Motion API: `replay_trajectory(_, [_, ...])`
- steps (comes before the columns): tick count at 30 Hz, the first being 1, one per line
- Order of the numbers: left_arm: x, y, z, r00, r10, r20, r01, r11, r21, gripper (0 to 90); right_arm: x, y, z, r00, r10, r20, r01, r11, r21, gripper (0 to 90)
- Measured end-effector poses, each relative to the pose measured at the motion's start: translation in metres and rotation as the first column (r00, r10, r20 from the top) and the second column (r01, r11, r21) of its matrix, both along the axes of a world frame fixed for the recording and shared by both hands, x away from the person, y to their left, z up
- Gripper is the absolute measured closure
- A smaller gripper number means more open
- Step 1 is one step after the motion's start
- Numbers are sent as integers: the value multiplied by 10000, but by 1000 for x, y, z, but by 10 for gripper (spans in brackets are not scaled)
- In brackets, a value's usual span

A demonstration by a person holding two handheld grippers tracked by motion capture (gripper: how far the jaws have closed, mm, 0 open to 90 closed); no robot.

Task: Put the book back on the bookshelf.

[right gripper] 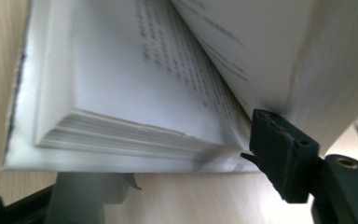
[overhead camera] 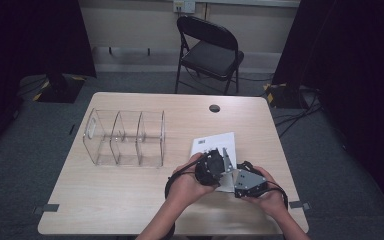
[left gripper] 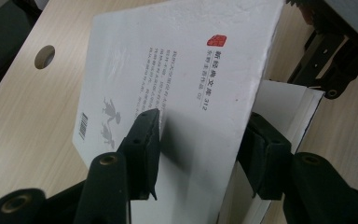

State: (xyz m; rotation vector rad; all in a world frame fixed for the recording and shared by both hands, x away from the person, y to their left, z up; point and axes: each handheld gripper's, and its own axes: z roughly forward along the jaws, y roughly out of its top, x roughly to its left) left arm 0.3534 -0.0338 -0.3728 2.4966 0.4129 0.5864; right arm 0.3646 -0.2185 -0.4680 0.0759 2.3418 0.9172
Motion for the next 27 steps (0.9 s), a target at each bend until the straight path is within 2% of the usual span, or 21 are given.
replay_trajectory(1, [0,0,1,10000,37,-29,-37,10000,-1,510,0,1,1,9998,180,119,-179,9998,-122,375])
replay_trajectory(2, [0,1,1,10000,-4,-52,4,10000,-23,509,0,3,3,9978,571,328,-561,9980,-306,438])
replay_trajectory(3, [1,2,1,10000,-62,-29,62,10000,20,507,0,4,4,9966,789,221,-780,9961,-404,467])
replay_trajectory(6, [0,2,0,9999,-94,-48,94,9999,-48,498,-1,6,7,9956,864,363,-843,9949,-559,503])
replay_trajectory(7, [0,3,0,9999,-63,-81,61,9998,-205,484,-1,6,9,9958,855,340,-834,9948,-588,513])
replay_trajectory(9, [0,8,1,9994,-300,-195,286,9971,-706,444,0,6,12,9976,667,159,-661,9973,-331,535])
replay_trajectory(10, [0,8,1,9994,-300,-195,286,9971,-706,410,0,6,12,9976,667,159,-661,9973,-331,535])
replay_trajectory(11, [-2,12,4,9996,-274,6,273,9926,-1186,346,1,7,15,9978,660,67,-658,9975,-245,541])
replay_trajectory(14, [-3,21,11,9997,-221,103,233,9909,-1325,273,2,7,18,9980,633,-74,-635,9977,-250,542])
replay_trajectory(18, [-4,40,12,9997,-228,-62,217,9900,-1394,214,5,6,24,9977,498,-465,-502,9987,-58,543])
replay_trajectory(21, [-6,53,10,9991,-116,-396,50,9866,-1629,204,7,5,31,9954,472,-837,-475,9989,-13,543])
replay_trajectory(22, [-7,57,9,9995,-101,-299,50,9861,-1663,204,7,5,31,9954,472,-837,-475,9989,-13,543])
replay_trajectory(23, [-8,60,9,9997,-17,-259,-28,9852,-1715,205,8,3,34,9934,453,-1053,-447,9990,80,544])
replay_trajectory(25, [-9,67,9,9992,10,-409,-79,9854,-1698,196,10,3,36,9924,456,-1143,-444,9989,131,545])
replay_trajectory(26, [-10,69,9,9995,63,-295,-112,9852,-1708,207,12,1,40,9894,430,-1389,-410,9990,175,552])
replay_trajectory(27, [-11,76,8,9994,48,-349,-110,9835,-1805,201,13,0,43,9891,444,-1407,-426,9990,156,557])
